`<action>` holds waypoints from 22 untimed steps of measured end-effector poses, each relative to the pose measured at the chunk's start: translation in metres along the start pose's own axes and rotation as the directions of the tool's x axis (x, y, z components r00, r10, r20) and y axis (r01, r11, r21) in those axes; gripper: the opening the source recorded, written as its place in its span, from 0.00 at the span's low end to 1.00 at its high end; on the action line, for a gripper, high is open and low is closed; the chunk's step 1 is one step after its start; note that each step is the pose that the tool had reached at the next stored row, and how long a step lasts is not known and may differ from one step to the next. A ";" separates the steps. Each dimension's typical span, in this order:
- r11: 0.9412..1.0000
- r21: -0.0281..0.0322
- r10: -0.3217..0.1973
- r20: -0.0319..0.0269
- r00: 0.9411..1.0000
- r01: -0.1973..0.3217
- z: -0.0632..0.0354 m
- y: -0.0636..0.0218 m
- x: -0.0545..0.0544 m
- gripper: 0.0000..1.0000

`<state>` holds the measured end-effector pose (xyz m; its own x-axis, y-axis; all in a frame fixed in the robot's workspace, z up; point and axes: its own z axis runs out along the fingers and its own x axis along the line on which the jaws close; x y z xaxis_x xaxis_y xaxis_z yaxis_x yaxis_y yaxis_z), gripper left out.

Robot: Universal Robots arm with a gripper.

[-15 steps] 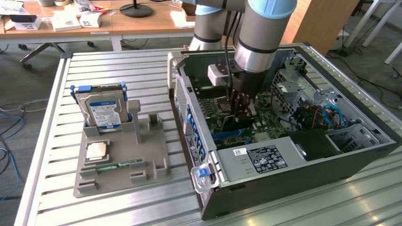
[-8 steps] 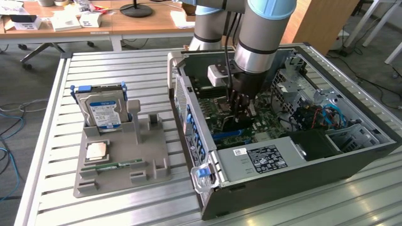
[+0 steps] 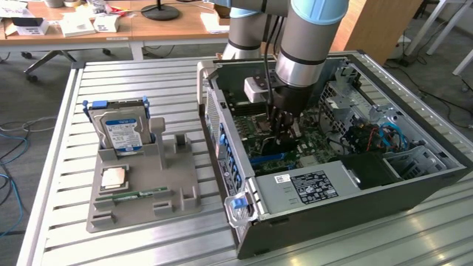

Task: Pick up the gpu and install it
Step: 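Insert the gpu into the slot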

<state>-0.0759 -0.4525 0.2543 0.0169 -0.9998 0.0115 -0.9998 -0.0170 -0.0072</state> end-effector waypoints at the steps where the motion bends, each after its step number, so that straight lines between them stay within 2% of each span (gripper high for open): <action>1: 1.000 0.000 0.000 0.000 1.000 0.000 0.0003 0.0000 0.000 0.26; 22: 1.000 0.000 0.000 0.002 1.000 0.000 0.0059 0.0009 0.000 0.26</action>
<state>-0.0767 -0.4526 0.2484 0.0170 -0.9998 0.0097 -0.9998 -0.0171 -0.0072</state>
